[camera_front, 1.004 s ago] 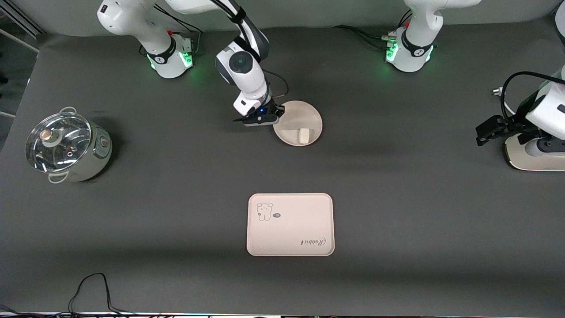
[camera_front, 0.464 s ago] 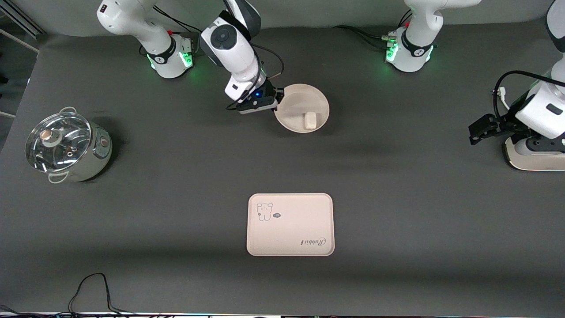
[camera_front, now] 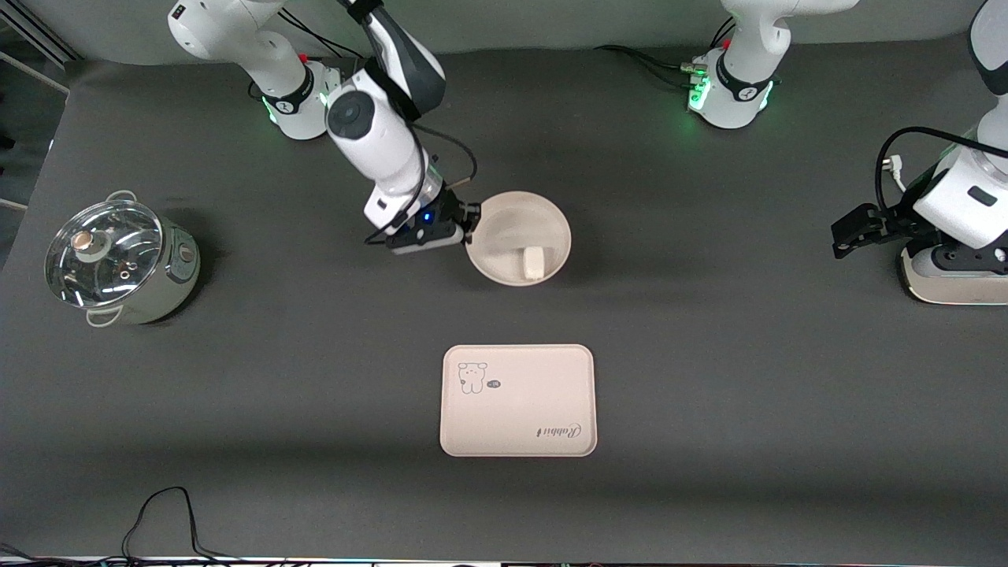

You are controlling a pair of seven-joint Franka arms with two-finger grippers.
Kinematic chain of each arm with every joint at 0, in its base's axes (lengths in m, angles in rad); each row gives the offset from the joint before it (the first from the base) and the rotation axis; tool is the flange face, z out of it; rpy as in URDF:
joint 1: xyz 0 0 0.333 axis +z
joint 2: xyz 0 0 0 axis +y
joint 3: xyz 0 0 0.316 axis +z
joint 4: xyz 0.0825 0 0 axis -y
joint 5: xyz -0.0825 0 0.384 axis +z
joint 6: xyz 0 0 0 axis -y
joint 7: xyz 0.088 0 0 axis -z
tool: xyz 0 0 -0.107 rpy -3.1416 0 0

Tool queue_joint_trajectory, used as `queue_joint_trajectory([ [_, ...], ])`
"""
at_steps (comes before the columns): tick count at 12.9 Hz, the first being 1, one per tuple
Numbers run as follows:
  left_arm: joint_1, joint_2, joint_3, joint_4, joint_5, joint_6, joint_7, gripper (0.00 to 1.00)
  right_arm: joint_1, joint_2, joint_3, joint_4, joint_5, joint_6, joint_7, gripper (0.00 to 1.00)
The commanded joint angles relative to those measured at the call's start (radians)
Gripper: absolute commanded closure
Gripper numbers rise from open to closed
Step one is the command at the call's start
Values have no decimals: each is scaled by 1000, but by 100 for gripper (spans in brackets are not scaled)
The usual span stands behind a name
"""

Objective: Place bun in plate and plate on tray
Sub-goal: 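Lift the plate with the right gripper and carry it over the tray, then lower the plate onto the rabbit tray and open the right gripper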

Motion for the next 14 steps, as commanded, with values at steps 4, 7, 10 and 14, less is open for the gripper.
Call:
queue_joint_trajectory([
  [4, -7, 7, 7, 6, -6, -12, -13, 0, -164, 392, 8, 593, 48, -196, -51, 97],
  [7, -7, 7, 7, 5, -6, -6, -13, 0, -221, 597, 17, 867, 94, -220, -50, 98],
  [10, -12, 11, 5, 5, -8, 2, -13, 0, -242, 713, 19, 1012, 132, -216, -48, 99],
  [14, -12, 14, 5, 6, -8, 8, -13, 0, -241, 785, 20, 1000, 141, -211, -31, 99],
])
